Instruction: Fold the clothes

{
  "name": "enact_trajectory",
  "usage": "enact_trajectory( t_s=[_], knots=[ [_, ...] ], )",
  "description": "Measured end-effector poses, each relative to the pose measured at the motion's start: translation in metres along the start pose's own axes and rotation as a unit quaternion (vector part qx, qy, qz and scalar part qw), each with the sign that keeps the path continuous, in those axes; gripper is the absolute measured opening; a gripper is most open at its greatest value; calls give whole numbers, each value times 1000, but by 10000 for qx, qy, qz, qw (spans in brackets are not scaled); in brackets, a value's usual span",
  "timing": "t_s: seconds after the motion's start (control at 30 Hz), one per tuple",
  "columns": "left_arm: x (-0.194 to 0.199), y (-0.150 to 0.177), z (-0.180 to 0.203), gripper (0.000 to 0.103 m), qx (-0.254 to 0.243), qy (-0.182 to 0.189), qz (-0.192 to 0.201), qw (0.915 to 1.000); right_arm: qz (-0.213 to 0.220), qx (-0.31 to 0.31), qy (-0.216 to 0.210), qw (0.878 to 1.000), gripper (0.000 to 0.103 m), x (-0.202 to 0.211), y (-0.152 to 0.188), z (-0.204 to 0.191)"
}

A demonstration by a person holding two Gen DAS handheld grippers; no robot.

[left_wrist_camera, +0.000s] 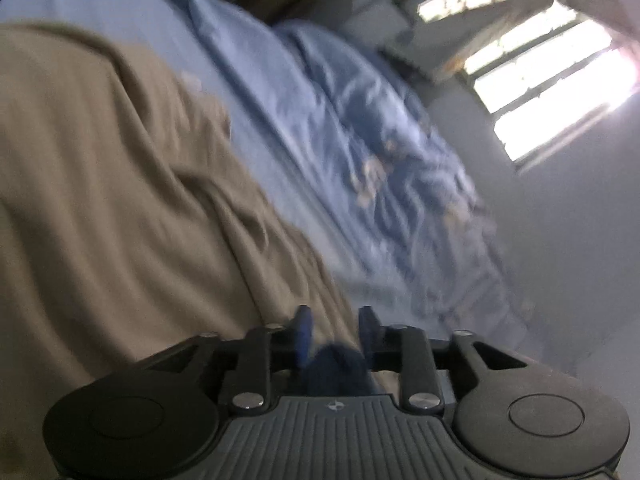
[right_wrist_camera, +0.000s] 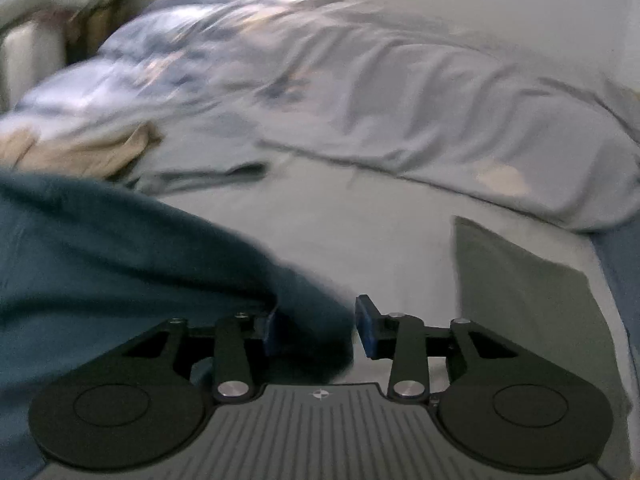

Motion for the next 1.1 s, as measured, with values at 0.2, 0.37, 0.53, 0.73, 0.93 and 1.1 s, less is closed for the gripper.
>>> enact_trajectory(
  t_s=[0.2, 0.37, 0.53, 0.73, 0.93, 1.1],
  knots=[
    [39, -5, 4, 36, -266, 310, 158, 9990, 449, -996, 839, 9905, 39, 39, 11, 26],
    [72, 8, 8, 48, -641, 551, -70, 9964, 850, -593, 673, 9923, 40, 87, 25, -10],
    [101, 31, 1, 54, -793, 597, -324, 9945, 1054, -91, 118, 9943, 44, 122, 36, -72],
    [133, 63, -26, 53, -995, 248, -537, 9933, 1129, 1349, -651, 9822, 43, 130, 23, -187],
    [141, 74, -49, 29, -1234, -115, -717, 9897, 1039, 2472, -1473, 9521, 5, 111, -18, -300],
    [140, 73, -60, 18, -1497, -328, -873, 9843, 860, 2956, -1584, 9382, 5, 74, -50, -373]
  ],
)
Point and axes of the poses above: each gripper's, at about its wrist camera, not at the fingertips, and x roughly against the way its jaws point, z to its right, y to its underside, the point moved 3 cm from there along -x, roughly the way its jaws point, and after that the axes turned 10 degrees about -z, right-handed, at the moved point
